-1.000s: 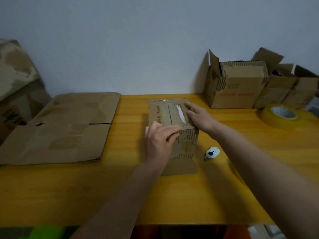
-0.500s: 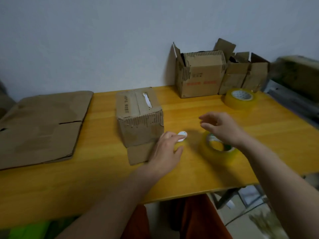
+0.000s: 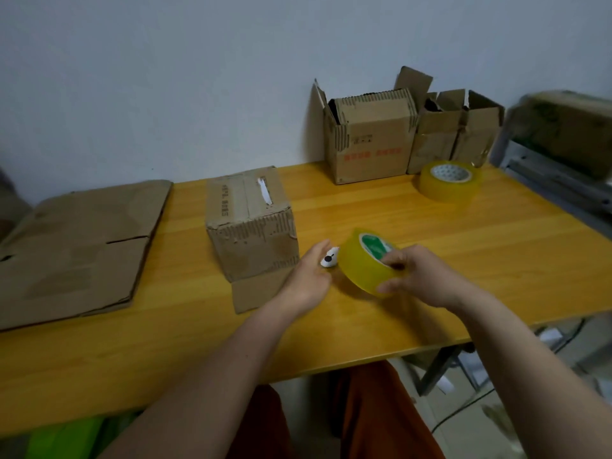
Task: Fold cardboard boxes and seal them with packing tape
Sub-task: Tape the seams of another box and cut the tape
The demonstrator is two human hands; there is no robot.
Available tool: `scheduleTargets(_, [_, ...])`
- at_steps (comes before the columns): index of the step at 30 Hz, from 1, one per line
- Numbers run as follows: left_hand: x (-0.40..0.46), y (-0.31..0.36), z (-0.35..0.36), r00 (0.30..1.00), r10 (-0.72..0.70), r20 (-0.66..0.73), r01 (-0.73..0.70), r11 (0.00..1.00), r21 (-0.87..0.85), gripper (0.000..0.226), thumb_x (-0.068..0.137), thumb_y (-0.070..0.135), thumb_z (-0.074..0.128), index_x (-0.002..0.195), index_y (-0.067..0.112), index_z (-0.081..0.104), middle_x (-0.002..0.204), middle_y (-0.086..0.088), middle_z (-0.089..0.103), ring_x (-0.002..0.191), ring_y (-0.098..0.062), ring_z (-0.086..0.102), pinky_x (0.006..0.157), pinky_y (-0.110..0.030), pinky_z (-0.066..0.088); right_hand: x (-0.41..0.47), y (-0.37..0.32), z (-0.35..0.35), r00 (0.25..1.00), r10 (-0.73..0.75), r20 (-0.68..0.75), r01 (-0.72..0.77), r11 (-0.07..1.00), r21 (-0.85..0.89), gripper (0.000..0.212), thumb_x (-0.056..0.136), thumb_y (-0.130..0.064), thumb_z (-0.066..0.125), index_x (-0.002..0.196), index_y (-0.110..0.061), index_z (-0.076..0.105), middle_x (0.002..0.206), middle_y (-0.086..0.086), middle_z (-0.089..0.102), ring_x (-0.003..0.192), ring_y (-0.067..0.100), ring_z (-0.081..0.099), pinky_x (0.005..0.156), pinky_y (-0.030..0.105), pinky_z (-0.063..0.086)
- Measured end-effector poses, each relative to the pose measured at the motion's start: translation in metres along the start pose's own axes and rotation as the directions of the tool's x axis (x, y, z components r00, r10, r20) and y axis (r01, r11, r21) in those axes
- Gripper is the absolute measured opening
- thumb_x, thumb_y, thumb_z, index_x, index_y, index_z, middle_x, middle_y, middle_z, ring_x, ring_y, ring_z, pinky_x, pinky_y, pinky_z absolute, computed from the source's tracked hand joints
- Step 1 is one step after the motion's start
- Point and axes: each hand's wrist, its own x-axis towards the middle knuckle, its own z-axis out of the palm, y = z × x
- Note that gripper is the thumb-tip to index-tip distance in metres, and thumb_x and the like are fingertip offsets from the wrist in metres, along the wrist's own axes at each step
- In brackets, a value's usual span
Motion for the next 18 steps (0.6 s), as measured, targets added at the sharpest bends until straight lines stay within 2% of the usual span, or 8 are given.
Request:
scheduleTargets(1, [-0.001,0.005,-0.005,1.0,0.02,-0.024,-0.019,1.0,0.006,0.066,0.094,-0.012,0.041,0.151,0.015,0.026,0.156,-0.001,0.031,0.144,-0.016,0.028,0.116,-0.033,0.03,-0.001,-0.004,0.0,0.998,-0.05,0.025,0.046,0.988,0.147,0.017,0.073,-0.015,0.08,0.087,-0.012,0.072,0.091,0.004,0.068,0.085,0.014,0.06,0.079,0.033,0.045])
scheduleTargets(3, [-0.003,0.013,-0.014,0.995,0.067,-0.071,-0.066,0.998,0.013,0.062,0.094,-0.012,0.04,0.149,0.015,0.033,0.153,-0.001,0.037,0.142,-0.016,0.031,0.117,-0.036,0.029,-0.002,-0.013,0.002,0.991,-0.129,0.047,0.112,0.955,0.275,0.014,0.073,-0.012,0.079,0.084,-0.007,0.072,0.085,0.003,0.068,0.077,0.011,0.06,0.075,0.029,0.046])
scheduleTargets(7, [-0.011,0.02,-0.036,0.99,0.103,-0.096,-0.099,0.994,0.042,0.057,0.094,-0.012,0.039,0.144,0.016,0.043,0.147,-0.003,0.045,0.136,-0.015,0.04,0.114,-0.036,0.035,0.004,-0.026,0.009,0.985,-0.164,0.062,0.142,0.954,0.262,0.018,0.075,-0.012,0.078,0.091,-0.007,0.073,0.096,0.005,0.071,0.087,0.018,0.063,0.077,0.028,0.049])
scheduleTargets(9, [-0.017,0.019,-0.043,0.983,0.136,-0.12,-0.131,0.99,0.049,0.058,0.092,-0.012,0.038,0.143,0.016,0.044,0.146,-0.001,0.045,0.135,-0.013,0.041,0.114,-0.032,0.035,0.008,-0.029,0.016,0.983,-0.183,0.035,0.174,0.97,0.171,0.019,0.075,-0.016,0.079,0.092,-0.015,0.072,0.1,0.0,0.069,0.091,0.017,0.061,0.08,0.029,0.048])
scheduleTargets(11, [-0.026,0.017,-0.044,0.976,0.171,-0.137,-0.16,0.983,0.089,0.06,0.093,-0.01,0.039,0.145,0.019,0.04,0.145,0.005,0.041,0.133,-0.006,0.037,0.108,-0.018,0.032,0.011,-0.032,0.026,0.975,-0.219,-0.025,0.22,0.975,0.023,0.027,0.074,-0.019,0.079,0.1,-0.021,0.071,0.107,-0.007,0.065,0.102,0.013,0.056,0.086,0.026,0.043])
scheduleTargets(14, [-0.036,0.019,-0.049,0.958,0.213,-0.192,-0.209,0.977,0.042,0.052,0.097,-0.003,0.04,0.146,0.017,0.04,0.138,0.009,0.042,0.127,-0.003,0.039,0.094,-0.003,0.031,0.015,-0.033,0.038,0.904,-0.397,-0.158,0.343,0.894,-0.287,0.037,0.072,-0.015,0.079,0.109,-0.018,0.07,0.11,-0.001,0.066,0.111,0.018,0.051,0.111,0.034,0.029])
scheduleTargets(16, [-0.038,0.025,-0.059,0.948,0.186,-0.257,-0.206,0.977,-0.051,0.043,0.1,0.006,0.041,0.141,0.016,0.048,0.138,0.006,0.049,0.127,-0.006,0.044,0.098,-0.009,0.036,0.019,-0.028,0.045,0.801,-0.574,-0.168,0.454,0.767,-0.453,0.037,0.07,-0.005,0.079,0.104,-0.018,0.071,0.105,0.003,0.069,0.114,0.022,0.052,0.118,0.04,0.013])
scheduleTargets(18, [-0.038,0.028,-0.07,0.951,0.128,-0.281,-0.172,0.975,-0.137,0.038,0.101,0.015,0.04,0.137,0.018,0.054,0.137,0.005,0.054,0.128,-0.008,0.046,0.11,-0.027,0.036,0.02,-0.025,0.049,0.721,-0.683,-0.118,0.548,0.665,-0.508,0.03,0.078,-0.004,0.071,0.103,-0.018,0.07,0.106,0.001,0.069,0.123,0.022,0.048,0.12,0.039,0.007])
